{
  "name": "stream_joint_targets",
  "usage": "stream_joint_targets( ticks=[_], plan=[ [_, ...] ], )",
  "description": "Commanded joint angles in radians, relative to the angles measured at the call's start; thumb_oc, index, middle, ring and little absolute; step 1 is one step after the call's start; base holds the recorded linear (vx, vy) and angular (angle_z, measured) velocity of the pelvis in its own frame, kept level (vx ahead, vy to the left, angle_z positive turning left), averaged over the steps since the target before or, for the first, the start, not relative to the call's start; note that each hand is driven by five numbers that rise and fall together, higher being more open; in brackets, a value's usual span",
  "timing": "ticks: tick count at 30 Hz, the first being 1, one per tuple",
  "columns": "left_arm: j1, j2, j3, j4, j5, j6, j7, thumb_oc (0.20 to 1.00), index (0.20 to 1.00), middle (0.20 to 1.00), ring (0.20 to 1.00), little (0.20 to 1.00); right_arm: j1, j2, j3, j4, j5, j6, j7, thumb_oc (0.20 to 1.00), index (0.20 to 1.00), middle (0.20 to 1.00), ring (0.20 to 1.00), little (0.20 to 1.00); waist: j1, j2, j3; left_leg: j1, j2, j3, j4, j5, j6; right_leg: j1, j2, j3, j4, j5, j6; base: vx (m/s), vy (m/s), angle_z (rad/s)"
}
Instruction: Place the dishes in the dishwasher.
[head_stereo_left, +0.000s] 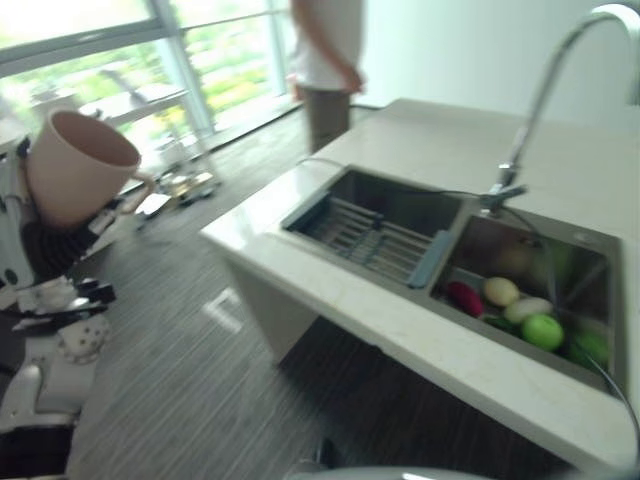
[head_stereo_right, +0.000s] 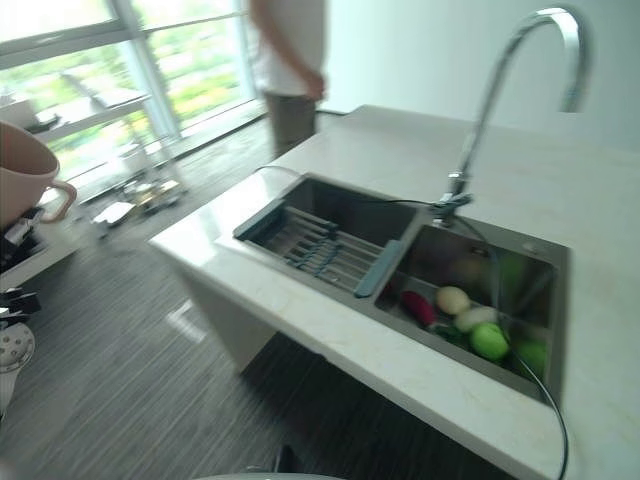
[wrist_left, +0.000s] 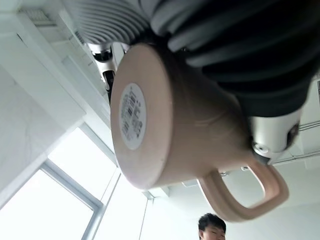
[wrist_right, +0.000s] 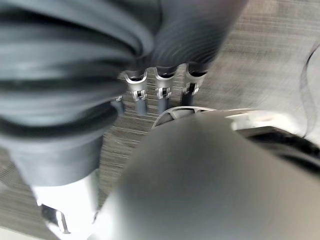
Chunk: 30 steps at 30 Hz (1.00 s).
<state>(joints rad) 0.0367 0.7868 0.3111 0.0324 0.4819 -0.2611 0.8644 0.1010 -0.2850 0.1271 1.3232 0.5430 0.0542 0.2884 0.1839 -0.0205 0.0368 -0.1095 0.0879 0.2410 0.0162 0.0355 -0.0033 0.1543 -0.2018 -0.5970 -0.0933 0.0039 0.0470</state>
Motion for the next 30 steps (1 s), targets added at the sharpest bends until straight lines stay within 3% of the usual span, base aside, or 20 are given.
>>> stream_joint_targets(
  ticks=[1,5,6,9,10,12,14,15,16,19,20,22,24,27,30],
  plan=[
    [-0.103,0.012,0.0,-0.025,-0.027,-0.073,0.015,0.2,0.2,0.2,0.2,0.2,-0.084,0.028,-0.051,-0.029,0.094,-0.014,0.068,1.0,1.0,1.0,1.0,1.0,-0.046,0.024,0.023,0.148,0.025,0.038,0.145,-0.008,-0.07,-0.022,0.048,0.049,0.061,0.042,0.04,-0.26,0.181,1.09],
    [-0.173,-0.017,-0.058,-0.04,-0.065,-0.089,-0.043,0.2,0.2,0.2,0.2,0.2,-0.054,0.031,-0.067,-0.041,0.109,-0.045,0.075,1.0,1.0,1.0,1.0,1.0,-0.101,0.032,-0.005,0.263,0.075,0.158,0.117,-0.004,-0.093,-0.048,0.036,-0.042,0.079,0.054,0.038,-0.24,0.284,1.06],
    [-0.224,-0.034,-0.11,-0.054,-0.09,-0.098,-0.088,0.2,0.2,0.2,0.2,0.2,-0.037,0.028,-0.073,-0.038,0.123,-0.062,0.075,1.0,1.0,1.0,1.0,1.0,-0.135,0.04,-0.013,0.321,0.053,0.192,0.023,-0.033,-0.084,-0.077,0.008,-0.074,0.11,0.08,0.057,-0.24,0.534,1.74],
    [-0.258,-0.062,-0.166,-0.098,-0.132,-0.112,-0.164,0.2,0.2,0.2,0.2,0.2,-0.031,0.03,-0.091,-0.032,0.103,-0.077,0.059,1.0,1.0,1.0,1.0,1.0,-0.147,0.047,-0.01,0.358,-0.003,0.16,-0.072,-0.081,-0.053,-0.108,-0.052,-0.067,0.148,0.121,0.092,-0.22,0.566,2.01],
    [-0.285,-0.092,-0.214,-0.143,-0.165,-0.112,-0.248,0.2,0.2,0.2,0.2,0.2,-0.038,0.036,-0.097,-0.027,0.104,-0.074,0.054,1.0,1.0,1.0,1.0,1.0,-0.132,0.047,-0.002,0.343,-0.043,0.123,-0.088,-0.098,-0.025,-0.113,-0.1,-0.072,0.169,0.162,0.116,-0.25,0.599,1.4],
    [-0.296,-0.101,-0.234,-0.161,-0.179,-0.106,-0.279,0.2,0.2,0.2,0.2,0.2,-0.041,0.041,-0.098,-0.029,0.108,-0.073,0.052,1.0,1.0,1.0,1.0,1.0,-0.128,0.045,0.002,0.339,-0.054,0.115,-0.092,-0.102,-0.014,-0.115,-0.118,-0.068,0.183,0.176,0.126,-0.15,0.342,0.83],
    [-0.328,-0.127,-0.3,-0.192,-0.158,-0.081,-0.314,0.2,0.2,0.2,0.2,0.2,-0.047,0.052,-0.09,-0.035,0.089,-0.065,0.051,1.0,1.0,1.0,1.0,1.0,-0.145,0.038,0.012,0.324,-0.075,0.061,-0.097,-0.108,0.01,-0.134,-0.117,0.042,0.201,0.188,0.138,-0.11,0.237,0.59],
    [-0.334,-0.128,-0.309,-0.192,-0.155,-0.076,-0.313,0.2,0.2,0.2,0.2,0.2,-0.046,0.054,-0.091,-0.035,0.088,-0.066,0.049,1.0,1.0,1.0,1.0,1.0,-0.146,0.036,0.012,0.322,-0.078,0.054,-0.097,-0.109,0.014,-0.139,-0.116,0.056,0.205,0.188,0.139,-0.12,0.16,1.15],
    [-0.39,-0.143,-0.386,-0.181,-0.155,-0.068,-0.325,0.2,0.2,0.2,0.2,0.2,-0.04,0.061,-0.08,-0.024,0.084,-0.077,0.063,1.0,1.0,1.0,1.0,1.0,-0.188,0.023,0.021,0.293,-0.093,-0.022,-0.095,-0.089,0.042,-0.176,-0.066,0.239,0.203,0.176,0.114,-0.08,0.102,1.1],
    [-0.465,-0.171,-0.481,-0.174,-0.156,-0.037,-0.337,0.2,0.2,0.2,0.2,0.2,-0.034,0.057,-0.053,-0.006,0.068,-0.098,0.085,1.0,1.0,1.0,1.0,1.0,-0.234,0.012,0.016,0.253,-0.108,-0.151,-0.098,-0.064,0.063,-0.161,0.044,0.471,0.178,0.101,0.094,0.01,0.088,1.73],
    [-0.485,-0.181,-0.503,-0.171,-0.156,-0.033,-0.346,0.2,0.2,0.2,0.2,0.2,-0.032,0.052,-0.043,-0.01,0.082,-0.096,0.087,1.0,1.0,1.0,1.0,1.0,-0.241,0.006,0.011,0.239,-0.114,-0.176,-0.1,-0.052,0.065,-0.155,0.06,0.518,0.173,0.098,0.088,0.05,0.041,2.14],
    [-0.519,-0.193,-0.527,-0.168,-0.156,-0.002,-0.367,0.2,0.2,0.2,0.2,0.2,-0.031,0.042,-0.017,-0.024,0.088,-0.08,0.092,1.0,1.0,1.0,1.0,1.0,-0.246,-0.002,0.003,0.225,-0.116,-0.195,-0.101,-0.042,0.063,-0.134,0.073,0.541,0.16,0.074,0.073,0.03,-0.02,1.25],
    [-0.531,-0.189,-0.525,-0.172,-0.179,0.057,-0.396,0.2,0.2,0.2,0.2,0.2,-0.042,0.034,0.008,-0.04,0.032,-0.033,0.093,1.0,1.0,1.0,1.0,1.0,-0.232,-0.006,-0.005,0.221,-0.108,-0.174,-0.103,-0.037,0.053,-0.11,0.068,0.497,0.138,0.056,0.067,0.04,-0.059,0.96],
    [-0.52,-0.177,-0.518,-0.175,-0.186,0.085,-0.421,0.2,0.2,0.2,0.2,0.2,-0.049,0.045,0.043,-0.042,-0.059,-0.047,0.075,1.0,1.0,1.0,1.0,1.0,-0.218,-0.004,-0.012,0.22,-0.09,-0.137,-0.103,-0.033,0.037,-0.089,0.061,0.456,0.119,0.048,0.066,0.04,-0.07,0.36],
    [-0.491,-0.152,-0.505,-0.204,-0.2,0.104,-0.435,0.2,0.2,0.2,0.2,0.2,-0.051,0.059,0.067,-0.045,-0.023,-0.071,0.036,1.0,1.0,1.0,1.0,1.0,-0.205,-0.001,-0.015,0.22,-0.064,-0.099,-0.103,-0.028,0.019,-0.058,0.066,0.417,0.086,0.043,0.061,0.02,-0.122,0.48]
  ],
)
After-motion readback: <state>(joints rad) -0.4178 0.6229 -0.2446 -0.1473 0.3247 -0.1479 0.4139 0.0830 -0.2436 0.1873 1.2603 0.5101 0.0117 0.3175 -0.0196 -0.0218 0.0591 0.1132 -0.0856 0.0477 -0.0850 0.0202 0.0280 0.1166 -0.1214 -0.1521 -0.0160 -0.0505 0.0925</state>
